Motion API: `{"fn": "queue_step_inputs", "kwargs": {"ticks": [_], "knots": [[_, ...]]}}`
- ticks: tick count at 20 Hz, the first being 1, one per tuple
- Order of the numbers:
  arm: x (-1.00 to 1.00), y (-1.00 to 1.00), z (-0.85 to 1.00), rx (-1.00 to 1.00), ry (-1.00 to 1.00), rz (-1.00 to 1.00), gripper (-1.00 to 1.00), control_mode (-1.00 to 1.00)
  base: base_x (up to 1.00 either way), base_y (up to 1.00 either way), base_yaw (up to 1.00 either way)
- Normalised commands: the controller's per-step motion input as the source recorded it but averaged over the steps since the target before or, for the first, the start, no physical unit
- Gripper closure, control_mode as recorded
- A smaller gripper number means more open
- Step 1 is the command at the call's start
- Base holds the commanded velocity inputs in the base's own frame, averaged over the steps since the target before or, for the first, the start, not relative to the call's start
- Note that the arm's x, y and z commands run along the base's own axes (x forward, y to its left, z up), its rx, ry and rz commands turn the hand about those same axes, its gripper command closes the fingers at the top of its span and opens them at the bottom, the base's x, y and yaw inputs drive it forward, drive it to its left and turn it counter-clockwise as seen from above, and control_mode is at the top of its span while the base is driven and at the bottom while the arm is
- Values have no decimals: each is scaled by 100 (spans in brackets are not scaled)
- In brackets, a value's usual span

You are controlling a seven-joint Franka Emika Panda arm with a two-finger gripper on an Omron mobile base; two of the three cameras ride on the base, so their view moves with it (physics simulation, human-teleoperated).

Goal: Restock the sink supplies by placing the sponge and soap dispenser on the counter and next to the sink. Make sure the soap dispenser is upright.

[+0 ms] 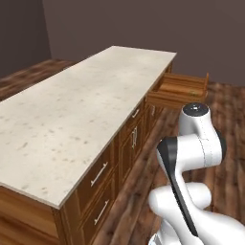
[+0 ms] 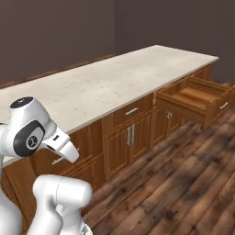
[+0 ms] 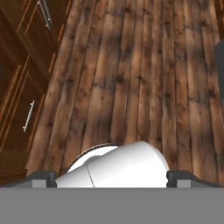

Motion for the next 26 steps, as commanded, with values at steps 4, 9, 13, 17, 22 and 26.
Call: {"fn": "queue_step_inputs", "kwargs": {"ticks": [4,9,13,17,22,26], "knots": [[0,0,0,0,0,0,-100,100,100,-100,0],[0,0,0,0,0,0,-100,100,100,-97,0],[0,0,0,0,0,0,-100,100,100,-62,-2],[0,0,0,0,0,0,-100,100,100,-18,-18],[0,0,0,0,0,0,-100,100,100,-2,-31],[0,0,0,0,0,0,-100,100,99,0,-36]]}}
